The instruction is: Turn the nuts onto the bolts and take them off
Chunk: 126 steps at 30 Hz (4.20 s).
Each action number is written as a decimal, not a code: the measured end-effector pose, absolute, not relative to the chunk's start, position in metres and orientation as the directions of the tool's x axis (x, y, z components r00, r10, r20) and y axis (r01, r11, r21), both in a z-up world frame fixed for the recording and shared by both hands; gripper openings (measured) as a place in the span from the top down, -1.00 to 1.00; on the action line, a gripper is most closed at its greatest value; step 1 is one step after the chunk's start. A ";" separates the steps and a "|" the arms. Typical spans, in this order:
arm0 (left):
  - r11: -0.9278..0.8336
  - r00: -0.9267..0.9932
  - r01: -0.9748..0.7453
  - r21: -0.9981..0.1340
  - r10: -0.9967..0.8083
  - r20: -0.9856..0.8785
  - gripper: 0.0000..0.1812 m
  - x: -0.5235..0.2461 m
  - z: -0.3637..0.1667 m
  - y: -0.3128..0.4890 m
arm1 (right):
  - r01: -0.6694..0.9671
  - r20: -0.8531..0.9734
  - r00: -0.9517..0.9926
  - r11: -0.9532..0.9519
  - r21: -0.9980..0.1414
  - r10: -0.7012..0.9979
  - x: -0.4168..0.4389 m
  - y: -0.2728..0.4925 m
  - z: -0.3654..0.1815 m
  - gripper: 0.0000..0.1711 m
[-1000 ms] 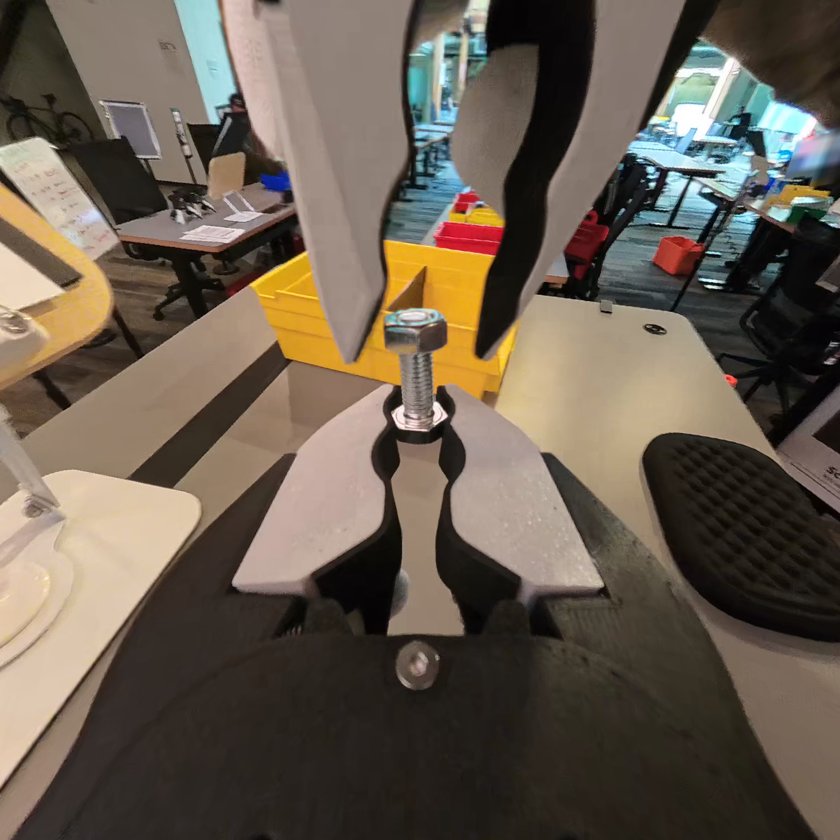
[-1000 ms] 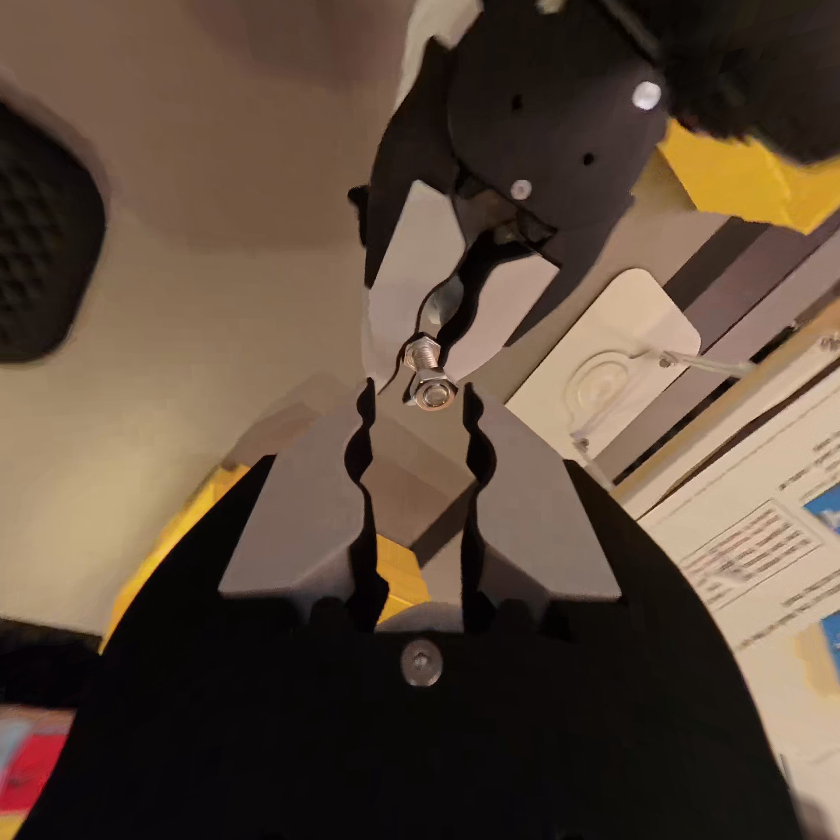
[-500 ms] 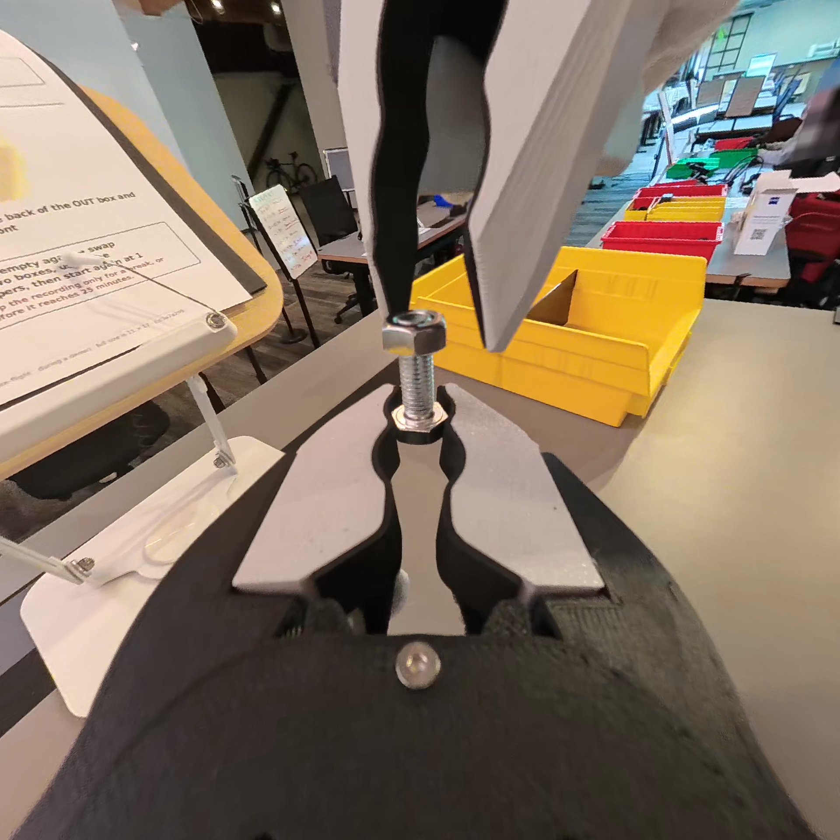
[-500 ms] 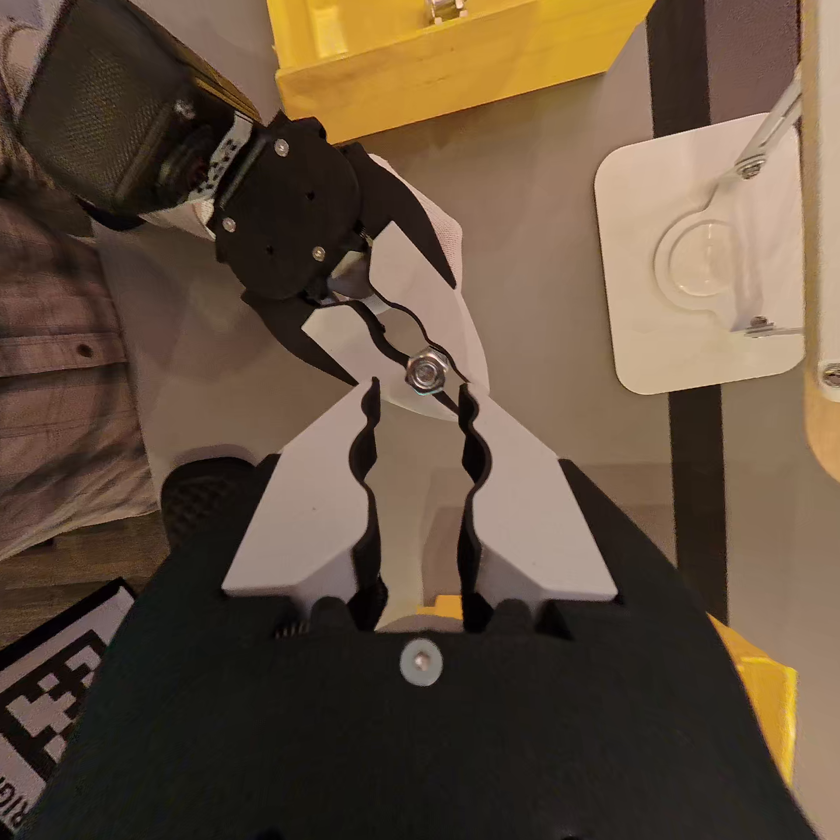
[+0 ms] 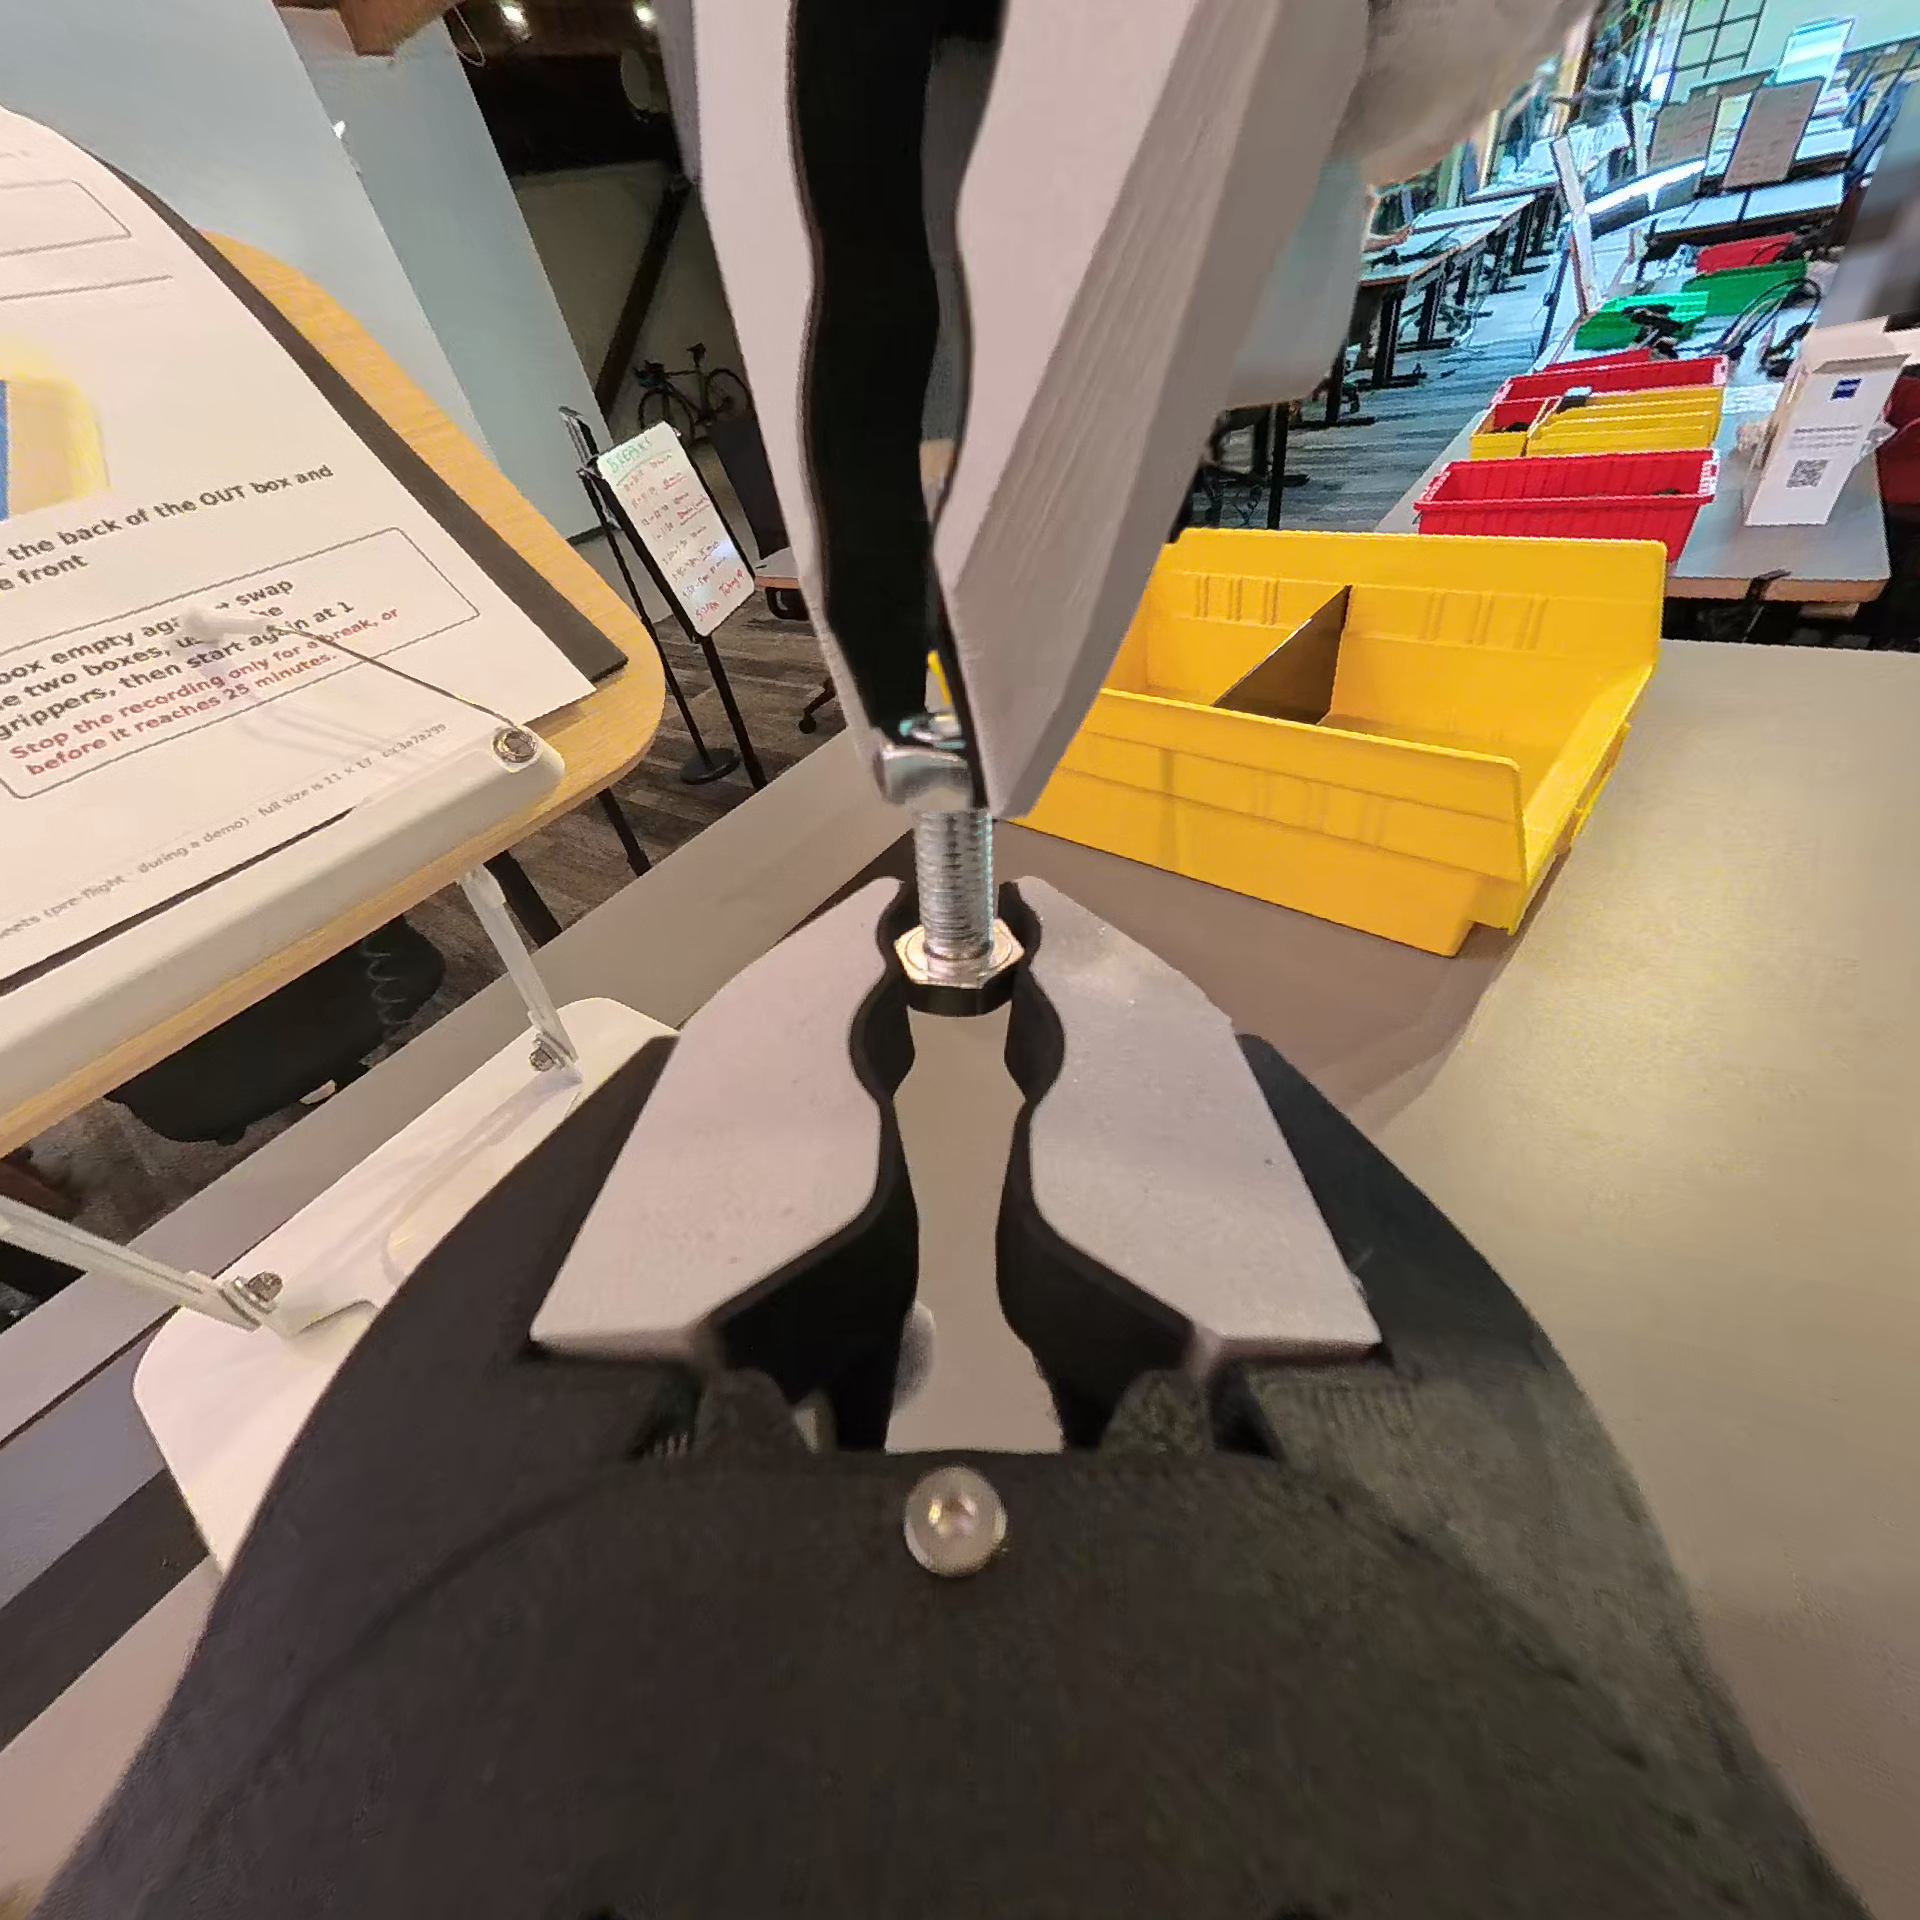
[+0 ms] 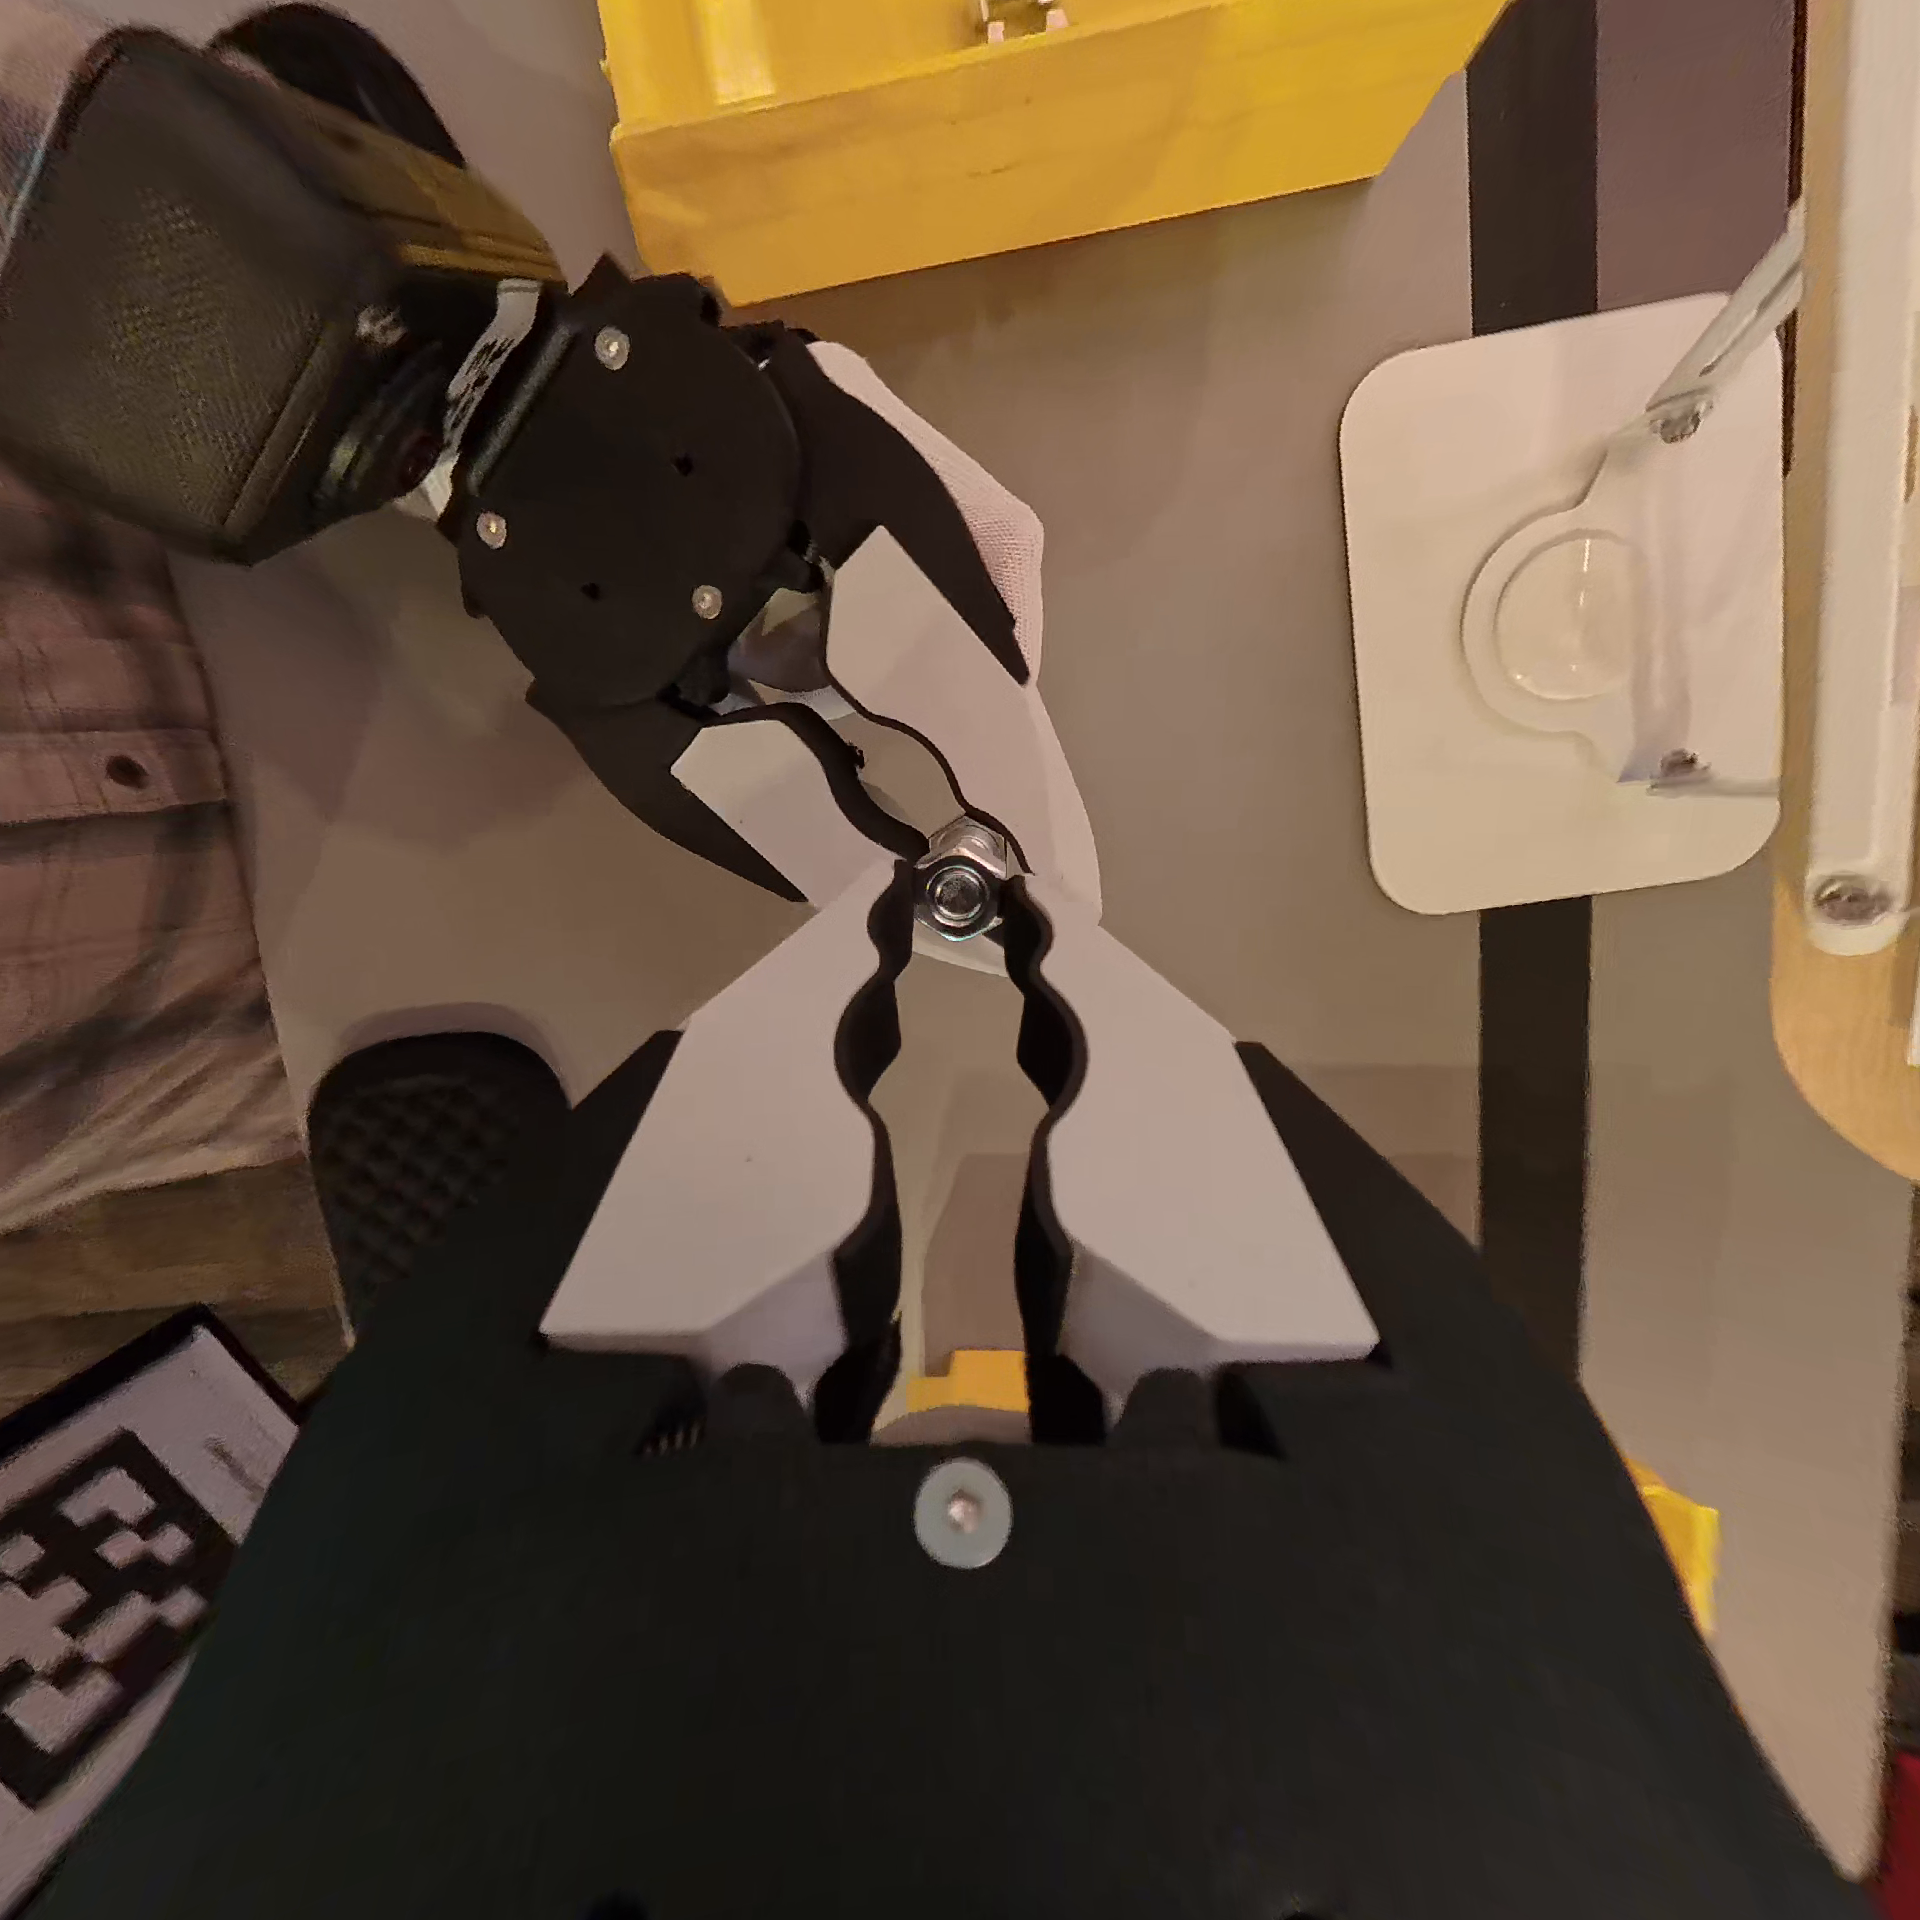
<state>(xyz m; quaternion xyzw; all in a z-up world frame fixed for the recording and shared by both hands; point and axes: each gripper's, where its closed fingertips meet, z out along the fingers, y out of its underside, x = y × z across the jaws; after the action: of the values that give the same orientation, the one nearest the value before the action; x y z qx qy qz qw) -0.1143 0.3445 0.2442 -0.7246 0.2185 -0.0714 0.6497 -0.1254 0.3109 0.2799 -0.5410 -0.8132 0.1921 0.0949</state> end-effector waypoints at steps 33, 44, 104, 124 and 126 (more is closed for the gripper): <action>0.029 0.881 -0.162 -0.986 -0.447 -0.157 0.84 -0.099 0.257 0.337 | 0.851 -0.027 -0.325 0.280 -0.445 0.945 -0.106 0.307 0.291 0.61; 0.020 0.901 -0.229 -0.973 -0.374 -0.220 0.84 -0.103 0.252 0.341 | 0.858 -0.112 -0.258 0.174 -0.484 0.960 -0.111 0.304 0.281 0.81; 0.008 0.323 0.049 -0.999 -0.946 0.008 0.84 -0.033 0.258 0.257 | 0.855 -0.094 -0.397 0.331 -0.399 0.913 -0.069 0.245 0.283 0.77; -0.025 0.217 0.055 -0.998 -0.975 0.037 0.84 -0.022 0.251 0.243 | 0.284 0.307 -0.913 0.959 0.008 0.268 -0.065 0.234 0.286 0.44; -0.001 0.298 0.062 -0.998 -0.954 0.020 0.84 -0.028 0.255 0.254 | 0.484 0.304 -0.805 0.860 -0.161 0.510 -0.076 0.236 0.299 0.47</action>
<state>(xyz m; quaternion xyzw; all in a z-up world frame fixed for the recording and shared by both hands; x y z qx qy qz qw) -0.0284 0.2545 0.2546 -0.5566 0.4006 -0.4366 0.5823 -0.0765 0.2362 0.2990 -0.2618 -0.9492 0.0377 0.1703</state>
